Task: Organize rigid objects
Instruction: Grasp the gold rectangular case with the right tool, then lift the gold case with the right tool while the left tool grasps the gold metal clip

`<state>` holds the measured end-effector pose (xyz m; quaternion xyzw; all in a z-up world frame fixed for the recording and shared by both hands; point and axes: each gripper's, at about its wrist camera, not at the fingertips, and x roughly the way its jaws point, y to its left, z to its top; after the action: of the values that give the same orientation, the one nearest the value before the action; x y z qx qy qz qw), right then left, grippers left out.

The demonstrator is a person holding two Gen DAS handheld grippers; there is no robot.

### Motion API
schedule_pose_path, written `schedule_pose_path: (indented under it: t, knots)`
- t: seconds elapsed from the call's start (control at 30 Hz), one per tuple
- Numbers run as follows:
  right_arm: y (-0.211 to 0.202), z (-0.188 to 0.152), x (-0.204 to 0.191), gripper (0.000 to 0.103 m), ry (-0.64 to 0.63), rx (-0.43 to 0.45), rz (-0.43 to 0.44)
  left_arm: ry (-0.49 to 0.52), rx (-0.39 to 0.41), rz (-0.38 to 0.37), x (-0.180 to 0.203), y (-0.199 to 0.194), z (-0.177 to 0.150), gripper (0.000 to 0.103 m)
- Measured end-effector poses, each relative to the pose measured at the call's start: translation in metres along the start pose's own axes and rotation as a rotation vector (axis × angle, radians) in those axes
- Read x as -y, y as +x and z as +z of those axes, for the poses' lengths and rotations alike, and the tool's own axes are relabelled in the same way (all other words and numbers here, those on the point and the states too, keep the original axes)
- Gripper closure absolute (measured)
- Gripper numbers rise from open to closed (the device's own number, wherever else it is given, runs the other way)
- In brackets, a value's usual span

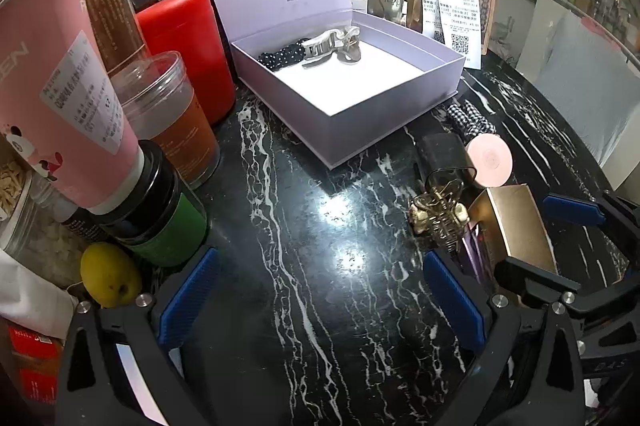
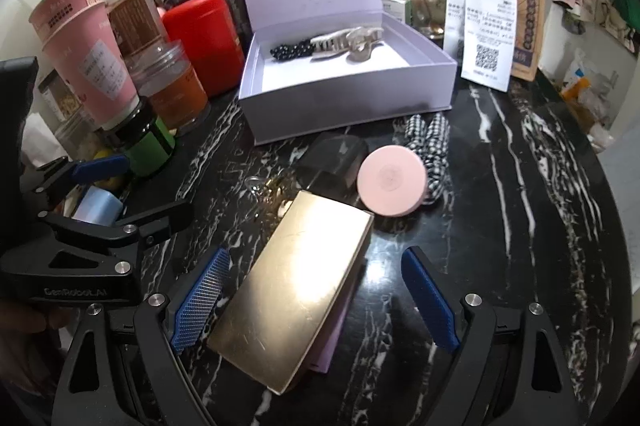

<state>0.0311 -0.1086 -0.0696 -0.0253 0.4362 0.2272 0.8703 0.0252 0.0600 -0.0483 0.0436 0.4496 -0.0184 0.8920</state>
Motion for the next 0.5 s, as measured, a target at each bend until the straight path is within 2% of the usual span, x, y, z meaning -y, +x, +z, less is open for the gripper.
schedule_pose_path:
  t: [0.1,0.23,0.33,0.5]
  knots:
    - [0.008,0.001,0.001,0.018,0.002,-0.033,0.01,0.0,0.003,-0.004,-0.001,0.002,-0.002,0.0]
    - [0.012,0.001,0.007,0.04,0.025,-0.061,0.05,-0.014,-0.001,-0.044,0.001,0.01,-0.001,0.0]
    - [0.009,0.001,0.008,0.053,0.018,-0.052,0.042,-0.003,-0.009,-0.067,0.006,0.013,-0.001,0.0]
    - [0.001,-0.002,0.015,0.058,0.025,-0.032,0.029,0.023,-0.001,-0.093,0.015,0.012,0.0,0.0]
